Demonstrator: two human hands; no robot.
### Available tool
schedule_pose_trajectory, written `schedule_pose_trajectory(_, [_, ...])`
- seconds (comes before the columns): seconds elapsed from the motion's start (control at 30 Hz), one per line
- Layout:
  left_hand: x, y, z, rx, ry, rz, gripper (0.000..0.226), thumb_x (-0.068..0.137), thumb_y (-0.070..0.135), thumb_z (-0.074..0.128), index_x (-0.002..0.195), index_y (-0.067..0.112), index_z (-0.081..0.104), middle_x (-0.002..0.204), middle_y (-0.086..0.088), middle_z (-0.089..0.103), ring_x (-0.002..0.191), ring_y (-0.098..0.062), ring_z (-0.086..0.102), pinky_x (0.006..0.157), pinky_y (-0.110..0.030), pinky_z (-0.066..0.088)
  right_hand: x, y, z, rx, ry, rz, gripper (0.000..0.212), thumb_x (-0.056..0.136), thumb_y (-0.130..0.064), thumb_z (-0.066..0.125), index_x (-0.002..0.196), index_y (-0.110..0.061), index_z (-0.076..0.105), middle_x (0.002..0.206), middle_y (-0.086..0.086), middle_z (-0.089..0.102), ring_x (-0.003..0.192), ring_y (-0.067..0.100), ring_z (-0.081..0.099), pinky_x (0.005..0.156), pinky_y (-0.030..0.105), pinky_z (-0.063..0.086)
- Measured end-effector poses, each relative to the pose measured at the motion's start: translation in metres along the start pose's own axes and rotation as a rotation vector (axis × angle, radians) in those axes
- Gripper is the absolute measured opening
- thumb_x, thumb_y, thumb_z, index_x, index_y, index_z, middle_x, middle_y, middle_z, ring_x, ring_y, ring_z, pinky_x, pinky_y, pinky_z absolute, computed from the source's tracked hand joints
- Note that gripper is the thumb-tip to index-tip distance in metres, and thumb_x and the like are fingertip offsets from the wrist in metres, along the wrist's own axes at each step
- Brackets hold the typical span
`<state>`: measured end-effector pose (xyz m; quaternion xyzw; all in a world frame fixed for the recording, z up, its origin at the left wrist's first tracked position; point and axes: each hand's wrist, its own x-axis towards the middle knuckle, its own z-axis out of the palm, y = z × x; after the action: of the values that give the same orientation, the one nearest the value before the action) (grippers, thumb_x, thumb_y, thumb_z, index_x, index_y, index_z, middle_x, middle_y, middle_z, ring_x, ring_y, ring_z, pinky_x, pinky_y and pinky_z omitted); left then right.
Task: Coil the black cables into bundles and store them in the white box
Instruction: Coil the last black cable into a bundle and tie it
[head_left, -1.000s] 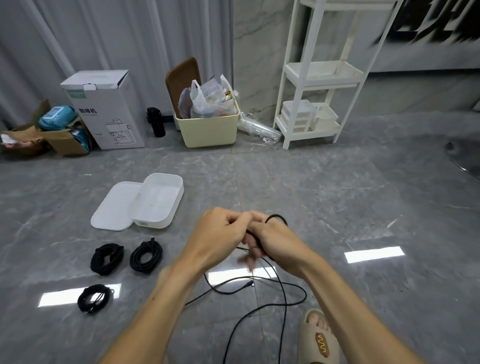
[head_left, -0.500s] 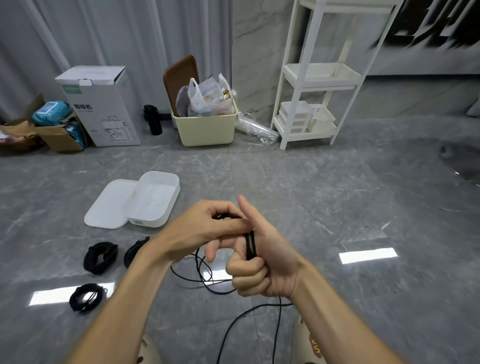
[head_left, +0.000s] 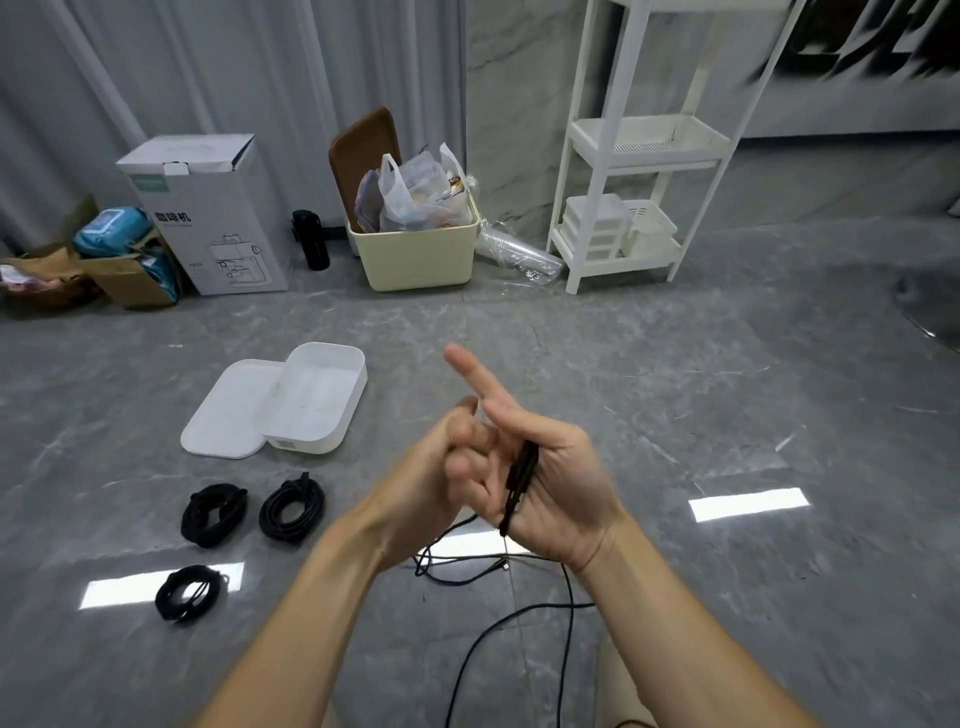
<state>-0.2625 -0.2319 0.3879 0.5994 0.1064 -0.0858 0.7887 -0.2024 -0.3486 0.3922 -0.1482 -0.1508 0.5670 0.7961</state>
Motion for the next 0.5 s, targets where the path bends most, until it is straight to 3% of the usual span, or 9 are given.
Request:
schedule_pose_trajectory(0.07, [0.002,-0.004,0.004,-0.164,-0.027,-0.037,0.036,0.1,0.027,0.031,0.116,0.007,0.057,0.1,-0.001,0.077,0.101,-0.002,0.068,0.073,-0.017,0.054,0.001,-0.003,-0.001,0.064,0.031,-0.091,0.049,0.097,-0.005,0.043,0.143,-0.018,0.05,0.108,0.021,0.072,0.102,0.038,0.071,0.089,0.043,0.058])
schedule_pose_trajectory(0.1, [0.003,-0.006,0.005,-0.209,-0.054,-0.06,0.043,0.101,0.034,0.026,0.123,0.012,0.056,0.11,0.003,0.074,0.108,-0.002,0.066,0.084,-0.018,0.053,0.002,-0.005,-0.001,0.09,0.051,-0.136,0.05,0.096,-0.002,0.042,0.143,-0.018,0.051,0.115,0.023,0.07,0.111,0.04,0.067,0.095,0.045,0.056])
schedule_pose_trajectory(0.17, [0.007,-0.008,0.005,-0.18,-0.086,-0.128,0.066,0.102,0.052,0.012,0.135,0.013,0.054,0.13,-0.008,0.066,0.124,-0.017,0.06,0.104,-0.034,0.047,0.003,-0.009,-0.003,0.102,0.094,-0.218,0.054,0.096,0.001,0.039,0.145,-0.019,0.048,0.127,0.023,0.064,0.122,0.039,0.06,0.103,0.046,0.05])
schedule_pose_trajectory(0.23, [0.008,-0.009,0.002,-0.137,-0.118,-0.216,0.087,0.096,0.065,0.009,0.132,0.003,0.058,0.128,-0.024,0.064,0.121,-0.029,0.06,0.111,-0.042,0.041,0.004,-0.014,-0.006,0.054,0.159,-0.279,0.057,0.096,0.001,0.037,0.148,-0.022,0.043,0.135,0.021,0.061,0.128,0.037,0.057,0.109,0.045,0.046])
schedule_pose_trajectory(0.33, [0.008,-0.01,-0.002,-0.137,-0.186,-0.285,0.097,0.092,0.07,0.007,0.127,-0.003,0.061,0.107,-0.019,0.072,0.101,-0.024,0.068,0.094,-0.031,0.051,0.003,-0.021,-0.01,-0.028,0.268,-0.338,0.06,0.094,0.003,0.036,0.148,-0.023,0.041,0.136,0.019,0.061,0.128,0.034,0.057,0.111,0.043,0.041])
schedule_pose_trajectory(0.5, [0.007,-0.008,-0.005,-0.075,-0.185,-0.329,0.1,0.093,0.07,0.002,0.128,-0.002,0.062,0.12,-0.02,0.069,0.097,-0.024,0.07,0.092,-0.028,0.052,0.003,-0.025,-0.016,-0.125,0.36,-0.401,0.061,0.092,0.004,0.035,0.146,-0.024,0.041,0.133,0.017,0.063,0.126,0.031,0.06,0.115,0.042,0.035])
